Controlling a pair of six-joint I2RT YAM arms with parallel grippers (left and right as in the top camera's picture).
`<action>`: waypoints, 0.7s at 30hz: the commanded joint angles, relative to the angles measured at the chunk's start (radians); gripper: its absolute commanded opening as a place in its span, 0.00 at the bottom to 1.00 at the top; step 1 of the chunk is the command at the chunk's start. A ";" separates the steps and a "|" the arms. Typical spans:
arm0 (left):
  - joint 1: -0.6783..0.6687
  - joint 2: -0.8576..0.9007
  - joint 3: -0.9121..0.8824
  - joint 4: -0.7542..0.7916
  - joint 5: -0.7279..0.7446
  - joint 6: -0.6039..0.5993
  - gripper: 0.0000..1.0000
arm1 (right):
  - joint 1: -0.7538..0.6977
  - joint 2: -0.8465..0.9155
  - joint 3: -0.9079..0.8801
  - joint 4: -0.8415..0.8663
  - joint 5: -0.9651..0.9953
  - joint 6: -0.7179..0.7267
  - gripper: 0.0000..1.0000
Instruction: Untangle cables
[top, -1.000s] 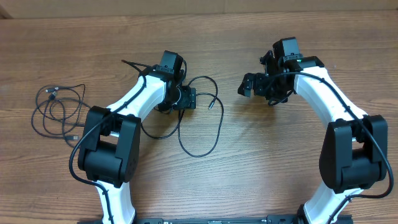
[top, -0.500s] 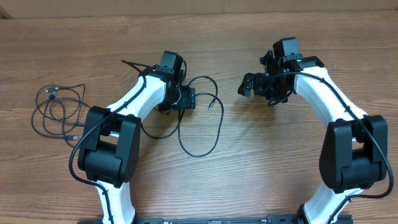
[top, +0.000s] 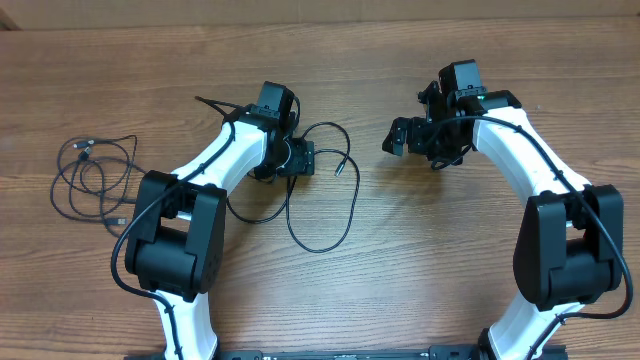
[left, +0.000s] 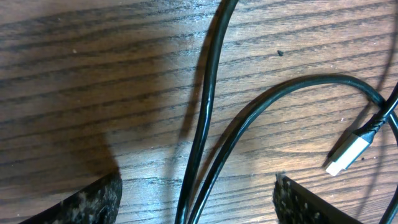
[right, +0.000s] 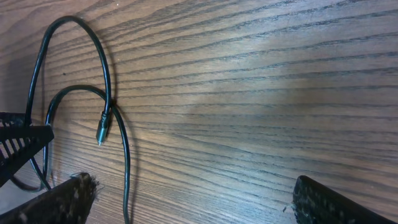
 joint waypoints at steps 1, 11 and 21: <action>-0.001 0.082 -0.061 0.004 -0.007 -0.010 0.79 | 0.003 -0.025 -0.004 0.003 0.007 0.002 1.00; -0.001 0.082 -0.062 0.006 -0.010 -0.010 0.79 | 0.003 -0.025 -0.004 0.003 0.007 0.002 1.00; -0.001 0.082 -0.062 0.017 -0.030 -0.006 0.04 | 0.003 -0.025 -0.004 0.003 0.007 0.002 1.00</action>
